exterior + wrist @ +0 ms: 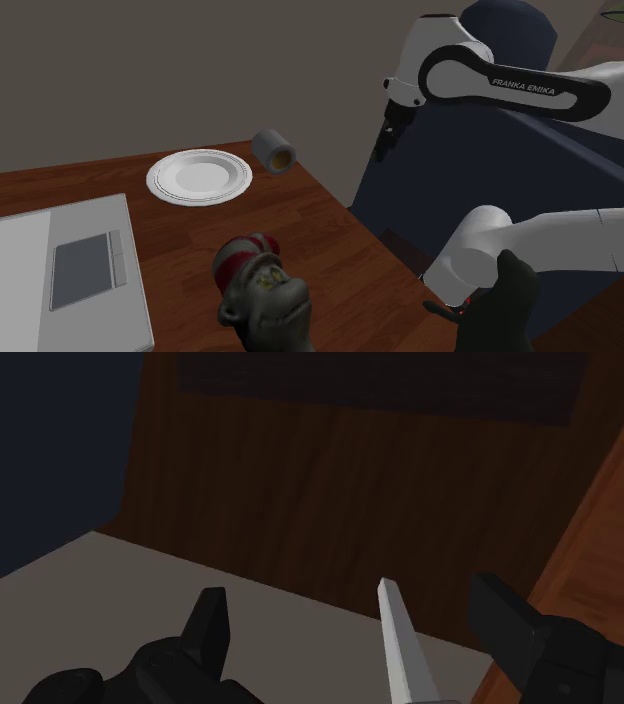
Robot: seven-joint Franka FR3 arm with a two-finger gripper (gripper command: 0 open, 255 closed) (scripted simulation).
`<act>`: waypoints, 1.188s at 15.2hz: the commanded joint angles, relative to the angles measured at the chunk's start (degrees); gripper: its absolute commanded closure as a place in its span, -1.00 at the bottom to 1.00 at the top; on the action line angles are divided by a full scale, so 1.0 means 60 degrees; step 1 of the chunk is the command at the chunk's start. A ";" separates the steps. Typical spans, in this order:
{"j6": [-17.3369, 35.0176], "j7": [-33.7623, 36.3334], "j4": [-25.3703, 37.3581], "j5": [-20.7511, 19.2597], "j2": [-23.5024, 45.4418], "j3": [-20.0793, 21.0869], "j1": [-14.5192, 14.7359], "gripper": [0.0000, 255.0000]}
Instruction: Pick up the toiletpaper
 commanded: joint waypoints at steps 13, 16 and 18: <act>0.6208 -0.0763 -0.1222 -0.3748 0.0835 0.2014 0.0591 -1.00; 0.7824 -0.0413 -0.1482 -0.5182 0.1095 0.2698 0.0247 -1.00; 0.8909 0.0047 -0.1597 -0.6351 0.1259 0.3279 -0.0205 -1.00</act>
